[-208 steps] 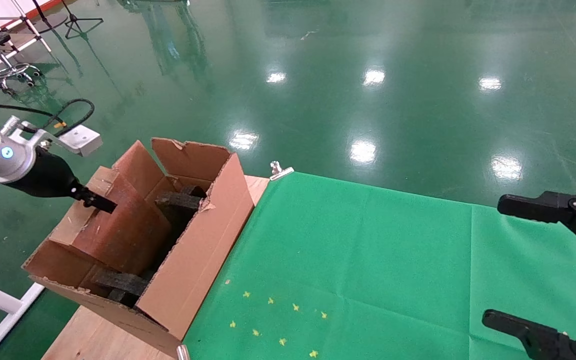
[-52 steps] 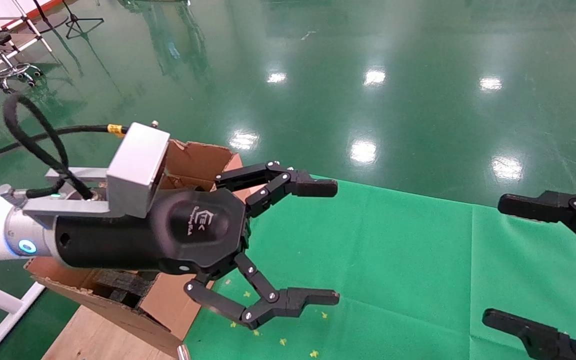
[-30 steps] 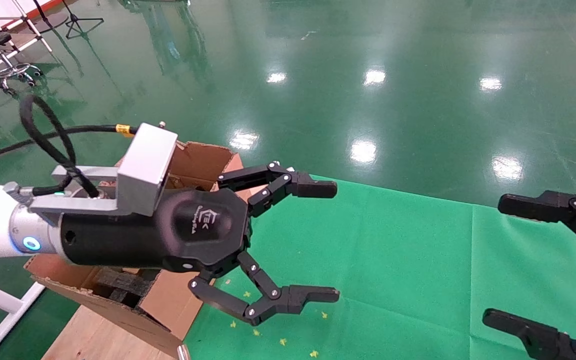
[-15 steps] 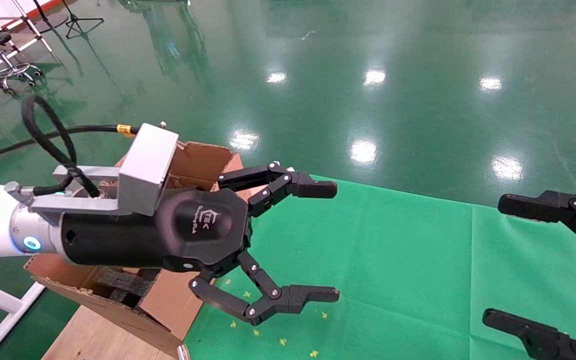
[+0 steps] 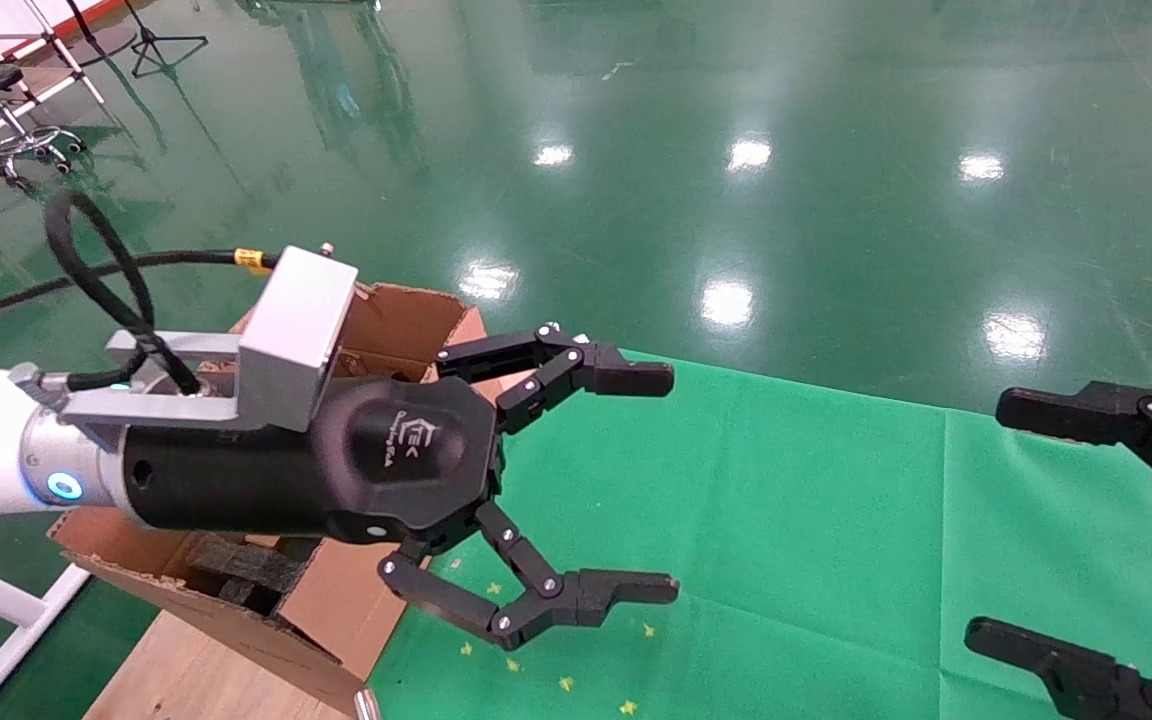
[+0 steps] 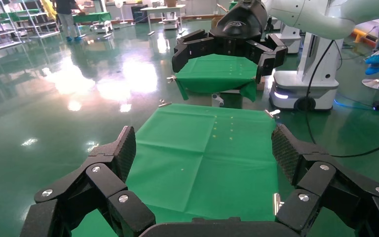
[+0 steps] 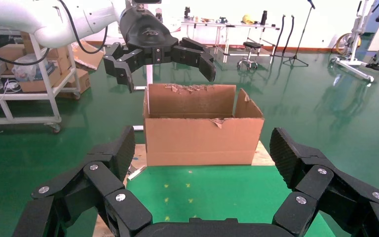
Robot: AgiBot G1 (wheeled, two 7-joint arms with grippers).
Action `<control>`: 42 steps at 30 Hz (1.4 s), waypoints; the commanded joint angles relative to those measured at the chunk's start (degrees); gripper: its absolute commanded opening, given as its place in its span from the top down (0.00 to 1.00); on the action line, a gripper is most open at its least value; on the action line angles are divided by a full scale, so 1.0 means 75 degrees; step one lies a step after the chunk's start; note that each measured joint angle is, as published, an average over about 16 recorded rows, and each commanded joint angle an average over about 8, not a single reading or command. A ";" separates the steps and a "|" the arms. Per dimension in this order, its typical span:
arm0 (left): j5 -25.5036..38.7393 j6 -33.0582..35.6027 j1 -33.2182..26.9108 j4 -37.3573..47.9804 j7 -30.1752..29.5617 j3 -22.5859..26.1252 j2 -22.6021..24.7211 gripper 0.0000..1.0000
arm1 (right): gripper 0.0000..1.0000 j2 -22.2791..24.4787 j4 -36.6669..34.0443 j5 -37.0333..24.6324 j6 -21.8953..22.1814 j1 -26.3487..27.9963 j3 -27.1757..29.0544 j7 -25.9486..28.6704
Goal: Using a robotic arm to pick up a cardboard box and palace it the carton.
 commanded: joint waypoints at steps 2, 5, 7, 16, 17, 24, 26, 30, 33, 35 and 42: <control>0.0001 0.0000 -0.0001 0.0001 0.0000 0.0002 0.0000 0.00 | 0.00 0.0000 0.0000 0.0000 0.0000 0.0000 0.0000 0.0000; 0.0003 0.0000 -0.0003 0.0001 0.0000 0.0002 0.0000 0.00 | 0.00 0.0000 0.0000 0.0000 0.0000 0.0000 0.0000 0.0000; 0.0003 0.0000 -0.0003 0.0001 0.0000 0.0002 0.0000 0.00 | 0.00 0.0000 0.0000 0.0000 0.0000 0.0000 0.0000 0.0000; 0.0004 0.0000 -0.0004 0.0001 0.0000 0.0003 0.0000 0.00 | 0.00 0.0000 0.0000 0.0000 0.0000 0.0000 0.0000 0.0000; 0.0005 0.0000 -0.0004 0.0001 0.0000 0.0003 0.0000 0.00 | 0.00 0.0000 0.0000 0.0000 0.0000 0.0000 0.0000 0.0000; 0.0005 0.0000 -0.0004 0.0001 0.0000 0.0003 0.0000 0.00 | 0.00 0.0000 0.0000 0.0000 0.0000 0.0000 0.0000 0.0000; 0.0005 0.0000 -0.0004 0.0001 0.0000 0.0003 0.0000 0.00 | 0.00 0.0000 0.0000 0.0000 0.0000 0.0000 0.0000 0.0000; 0.0005 0.0000 -0.0004 0.0001 0.0000 0.0003 0.0000 0.00 | 0.00 0.0000 0.0000 0.0000 0.0000 0.0000 0.0000 0.0000; 0.0005 0.0000 -0.0004 0.0001 0.0000 0.0003 0.0000 0.00 | 0.00 0.0000 0.0000 0.0000 0.0000 0.0000 0.0000 0.0000; 0.0005 0.0000 -0.0004 0.0001 0.0000 0.0003 0.0000 0.00 | 0.00 0.0000 0.0000 0.0000 0.0000 0.0000 0.0000 0.0000; 0.0005 0.0000 -0.0004 0.0001 0.0000 0.0003 0.0000 0.00 | 0.00 0.0000 0.0000 0.0000 0.0000 0.0000 0.0000 0.0000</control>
